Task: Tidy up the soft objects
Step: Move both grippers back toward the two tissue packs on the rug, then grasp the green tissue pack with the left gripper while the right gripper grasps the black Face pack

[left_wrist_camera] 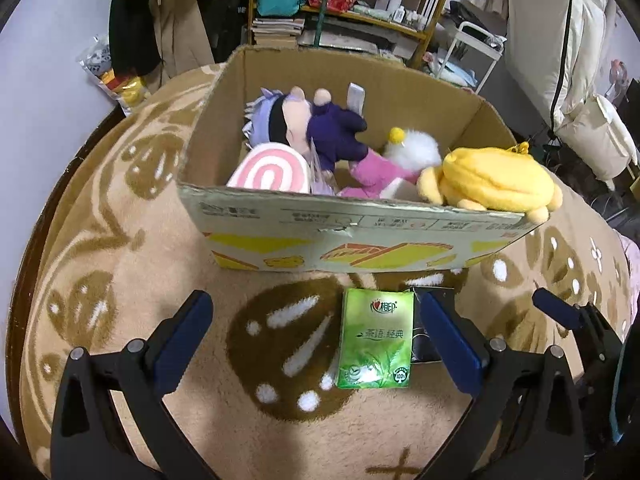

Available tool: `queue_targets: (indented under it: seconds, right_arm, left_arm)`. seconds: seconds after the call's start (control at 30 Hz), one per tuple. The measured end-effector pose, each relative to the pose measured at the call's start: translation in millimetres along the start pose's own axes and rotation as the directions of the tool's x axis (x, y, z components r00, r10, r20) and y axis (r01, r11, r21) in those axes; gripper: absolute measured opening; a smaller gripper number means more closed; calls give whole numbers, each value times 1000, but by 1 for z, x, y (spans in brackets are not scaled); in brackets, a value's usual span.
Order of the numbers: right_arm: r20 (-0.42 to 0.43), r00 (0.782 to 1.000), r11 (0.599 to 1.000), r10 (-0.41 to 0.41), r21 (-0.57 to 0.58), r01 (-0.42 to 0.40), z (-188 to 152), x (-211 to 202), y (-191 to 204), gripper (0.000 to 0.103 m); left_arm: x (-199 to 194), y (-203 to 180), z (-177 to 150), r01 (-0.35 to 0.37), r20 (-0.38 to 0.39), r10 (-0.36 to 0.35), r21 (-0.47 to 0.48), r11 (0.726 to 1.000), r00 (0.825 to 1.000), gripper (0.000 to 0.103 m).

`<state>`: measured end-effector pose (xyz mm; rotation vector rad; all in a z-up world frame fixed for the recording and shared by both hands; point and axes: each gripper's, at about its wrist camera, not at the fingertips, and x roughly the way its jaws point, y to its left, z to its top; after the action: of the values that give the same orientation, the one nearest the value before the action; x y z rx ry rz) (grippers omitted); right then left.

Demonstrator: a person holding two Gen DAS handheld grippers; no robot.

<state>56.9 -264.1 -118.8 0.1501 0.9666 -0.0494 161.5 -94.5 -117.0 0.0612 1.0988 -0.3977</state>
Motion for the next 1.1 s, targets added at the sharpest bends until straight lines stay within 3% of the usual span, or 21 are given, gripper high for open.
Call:
queue_targets:
  seconds: [0.33, 1.1]
  right_arm:
    - [-65, 998, 1000, 13, -16, -14, -5, 29, 9, 103]
    - [-129, 991, 998, -24, -55, 17, -13, 66, 27, 103]
  left_arm:
    - [25, -7, -6, 18, -70, -18, 8, 1000, 997, 102]
    - [66, -34, -20, -50, -170, 64, 84, 995, 983, 102]
